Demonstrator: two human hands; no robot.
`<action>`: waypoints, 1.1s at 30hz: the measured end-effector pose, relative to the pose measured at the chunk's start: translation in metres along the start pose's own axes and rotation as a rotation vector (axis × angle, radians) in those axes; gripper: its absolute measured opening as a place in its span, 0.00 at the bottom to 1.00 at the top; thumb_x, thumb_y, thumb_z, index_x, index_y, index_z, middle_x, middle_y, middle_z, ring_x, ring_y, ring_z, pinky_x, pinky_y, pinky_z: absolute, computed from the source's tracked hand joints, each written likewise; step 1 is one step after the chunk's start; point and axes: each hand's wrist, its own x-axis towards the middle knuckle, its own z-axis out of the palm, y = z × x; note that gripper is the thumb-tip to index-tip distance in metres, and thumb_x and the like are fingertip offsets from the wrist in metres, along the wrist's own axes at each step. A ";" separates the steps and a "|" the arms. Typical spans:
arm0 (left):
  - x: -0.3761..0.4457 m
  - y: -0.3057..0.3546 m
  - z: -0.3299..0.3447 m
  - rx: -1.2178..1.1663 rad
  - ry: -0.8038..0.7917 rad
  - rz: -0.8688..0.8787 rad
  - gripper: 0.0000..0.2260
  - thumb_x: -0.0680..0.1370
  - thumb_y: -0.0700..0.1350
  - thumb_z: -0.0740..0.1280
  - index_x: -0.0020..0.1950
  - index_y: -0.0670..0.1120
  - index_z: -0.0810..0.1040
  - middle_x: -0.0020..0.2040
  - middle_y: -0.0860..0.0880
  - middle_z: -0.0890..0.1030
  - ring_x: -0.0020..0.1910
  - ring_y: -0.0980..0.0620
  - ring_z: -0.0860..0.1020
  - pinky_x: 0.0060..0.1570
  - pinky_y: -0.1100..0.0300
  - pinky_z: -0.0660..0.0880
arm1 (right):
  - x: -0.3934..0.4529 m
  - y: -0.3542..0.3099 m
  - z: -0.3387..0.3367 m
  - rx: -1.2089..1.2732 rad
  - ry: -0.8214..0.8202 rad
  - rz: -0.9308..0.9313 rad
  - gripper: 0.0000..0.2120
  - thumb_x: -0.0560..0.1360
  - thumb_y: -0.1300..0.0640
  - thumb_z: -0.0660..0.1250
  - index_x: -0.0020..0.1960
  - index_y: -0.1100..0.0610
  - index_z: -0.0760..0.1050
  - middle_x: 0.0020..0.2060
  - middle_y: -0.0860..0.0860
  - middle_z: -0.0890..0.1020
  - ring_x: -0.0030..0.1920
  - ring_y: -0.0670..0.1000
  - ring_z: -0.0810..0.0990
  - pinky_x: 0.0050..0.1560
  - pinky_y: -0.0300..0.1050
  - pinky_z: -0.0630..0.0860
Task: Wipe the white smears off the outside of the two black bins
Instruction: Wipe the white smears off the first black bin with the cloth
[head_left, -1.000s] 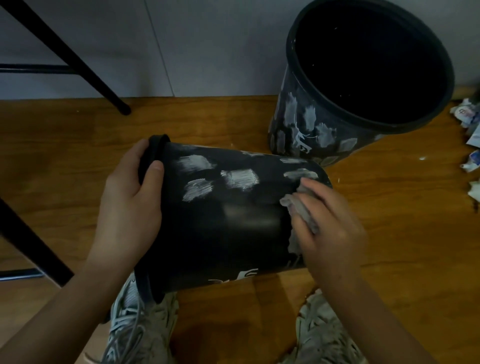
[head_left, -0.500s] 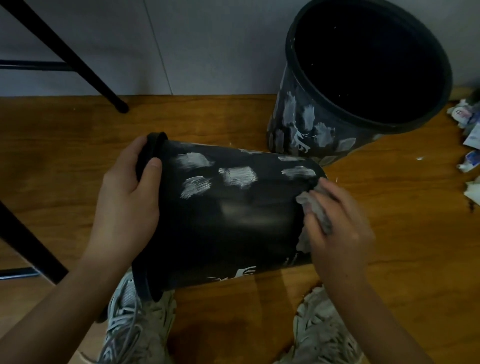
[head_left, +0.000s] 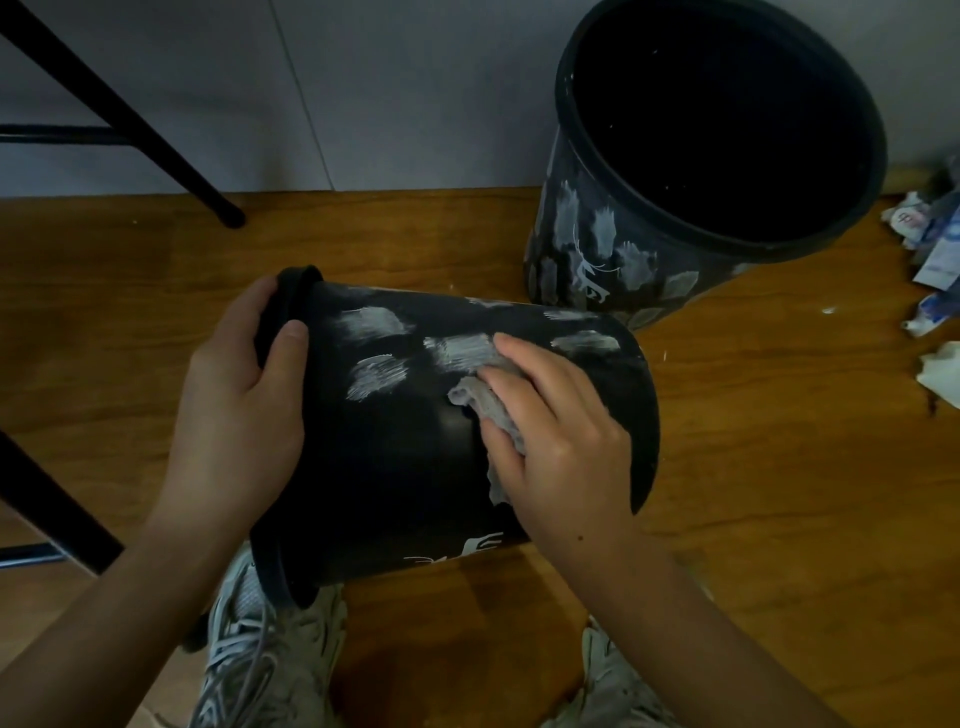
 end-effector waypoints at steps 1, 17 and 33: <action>0.001 -0.001 0.000 0.004 0.003 0.000 0.17 0.83 0.44 0.57 0.72 0.53 0.65 0.48 0.70 0.69 0.42 0.84 0.68 0.36 0.85 0.63 | -0.001 0.002 -0.001 -0.007 0.005 0.014 0.12 0.79 0.57 0.63 0.56 0.61 0.81 0.59 0.56 0.80 0.61 0.53 0.78 0.57 0.39 0.74; -0.001 -0.001 0.000 0.010 0.031 -0.003 0.17 0.83 0.43 0.57 0.71 0.53 0.66 0.48 0.69 0.69 0.41 0.84 0.68 0.36 0.86 0.62 | -0.016 0.053 -0.022 -0.119 0.030 0.362 0.14 0.79 0.55 0.63 0.60 0.60 0.79 0.62 0.55 0.79 0.59 0.52 0.79 0.57 0.40 0.72; 0.007 -0.014 0.001 0.086 0.063 0.032 0.16 0.83 0.46 0.58 0.71 0.50 0.70 0.59 0.57 0.77 0.57 0.67 0.73 0.48 0.77 0.65 | 0.008 0.071 -0.074 0.342 -0.293 0.781 0.19 0.77 0.52 0.66 0.68 0.49 0.72 0.49 0.33 0.72 0.48 0.34 0.73 0.42 0.30 0.71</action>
